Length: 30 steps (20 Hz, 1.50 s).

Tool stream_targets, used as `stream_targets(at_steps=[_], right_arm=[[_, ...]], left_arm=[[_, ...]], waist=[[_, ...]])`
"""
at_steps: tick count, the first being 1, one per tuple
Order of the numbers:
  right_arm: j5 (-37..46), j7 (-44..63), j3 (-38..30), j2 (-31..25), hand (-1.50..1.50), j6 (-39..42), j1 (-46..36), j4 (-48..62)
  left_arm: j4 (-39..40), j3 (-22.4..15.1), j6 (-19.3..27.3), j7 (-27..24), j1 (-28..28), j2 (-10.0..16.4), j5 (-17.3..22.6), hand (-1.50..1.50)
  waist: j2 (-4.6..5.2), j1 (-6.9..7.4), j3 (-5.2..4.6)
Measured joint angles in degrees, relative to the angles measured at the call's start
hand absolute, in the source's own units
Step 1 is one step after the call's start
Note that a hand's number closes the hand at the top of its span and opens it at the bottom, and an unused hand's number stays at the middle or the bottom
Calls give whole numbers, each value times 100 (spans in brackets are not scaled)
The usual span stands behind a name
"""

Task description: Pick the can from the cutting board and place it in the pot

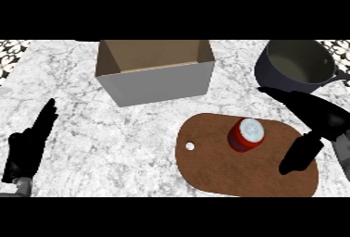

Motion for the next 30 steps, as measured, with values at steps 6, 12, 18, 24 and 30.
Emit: stream_targets(at_steps=[6,12,18,24,30], right_arm=[[-186,396,231,689,-150,376,-773,771],[224,473,517,1034,-150,480,-883,1113],[562,487,588,1359,-150,616,-888,1369],[949,478,630,1710,-150,690,-847,1711],[1467,293,539,1939,-150,817,-814,2140]], left_arm=[[-149,124,-78,142,40,-19,-52,0],[11,270,-204,-10,96,-102,-113,0],[-40,392,-268,13,134,-211,-209,0],[-205,400,-263,184,170,-355,-385,0],[-67,570,-453,32,177,-441,-433,0]], waist=[[-7,-49,6],[-12,-101,9],[-17,-122,10],[-17,-123,12],[-14,-127,12]])
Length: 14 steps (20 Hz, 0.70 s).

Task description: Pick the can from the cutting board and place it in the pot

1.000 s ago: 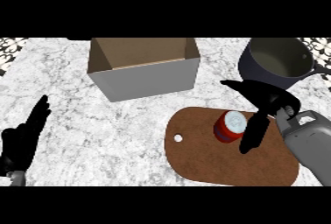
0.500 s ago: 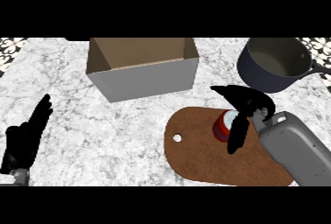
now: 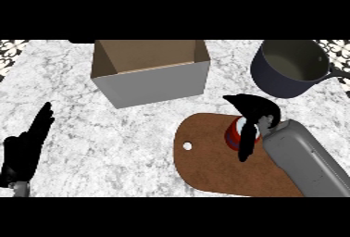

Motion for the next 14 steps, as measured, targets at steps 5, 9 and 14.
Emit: stream_targets(at_steps=[5,9,14], right_arm=[[399,-228,-218,174,-150,144,50,226],[633,-392,-369,284,150,270,117,359],[977,-866,-315,401,150,382,89,456]], left_arm=[[-19,120,-116,-25,-1,-101,-114,0],[-214,240,-211,166,4,-96,-188,0],[-300,246,-202,270,-6,-258,-326,0]], waist=[[-10,-1,-6],[-25,1,-16],[-47,2,-32]])
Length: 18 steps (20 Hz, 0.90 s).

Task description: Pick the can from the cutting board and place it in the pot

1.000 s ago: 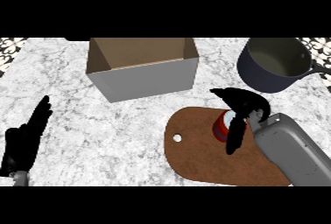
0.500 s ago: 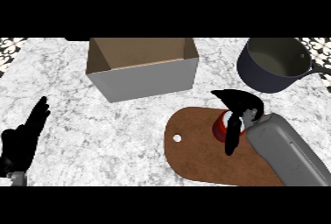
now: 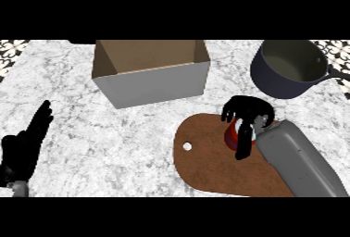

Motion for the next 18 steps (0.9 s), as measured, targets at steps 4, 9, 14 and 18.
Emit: stream_targets(at_steps=[4,9,14,18], right_arm=[[312,-315,-106,71,150,51,-6,93],[610,-538,-228,88,150,43,251,-211],[1035,-1202,-183,50,150,-644,622,-557],[1409,-1523,-218,1,150,-998,781,-697]], left_arm=[[-11,120,-134,9,-6,-39,-32,0],[164,253,-251,-93,-81,-104,-103,0],[174,318,-311,-211,24,-138,-149,0],[137,275,-277,-153,-16,-262,-273,0]], waist=[[-5,-1,-1],[-6,-11,-2],[-22,-18,-15],[-19,-21,-9]])
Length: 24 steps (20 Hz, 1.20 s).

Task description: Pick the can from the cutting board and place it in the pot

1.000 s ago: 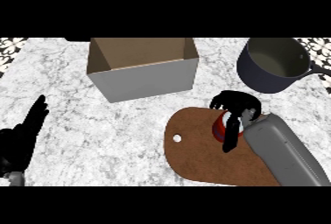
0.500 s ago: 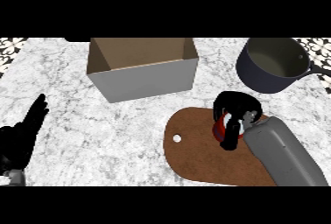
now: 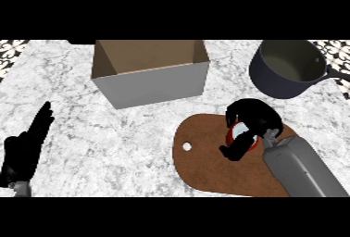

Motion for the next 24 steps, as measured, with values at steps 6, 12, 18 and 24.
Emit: stream_targets(at_steps=[6,12,18,24], right_arm=[[780,107,44,-230,150,-693,222,-761],[1456,549,-323,-517,150,-1303,58,-1823],[1274,768,-1088,-419,150,-1546,-54,-2500],[819,235,-2065,-500,150,-1888,-310,-2099]], left_arm=[[65,36,28,-59,2,-77,-57,0],[55,131,-35,-25,9,-16,-10,0],[-35,115,-90,1,66,-29,-59,0],[-52,167,-159,11,21,-60,-68,0]], waist=[[34,-29,29],[25,-85,37],[43,-47,40],[62,-1,41]])
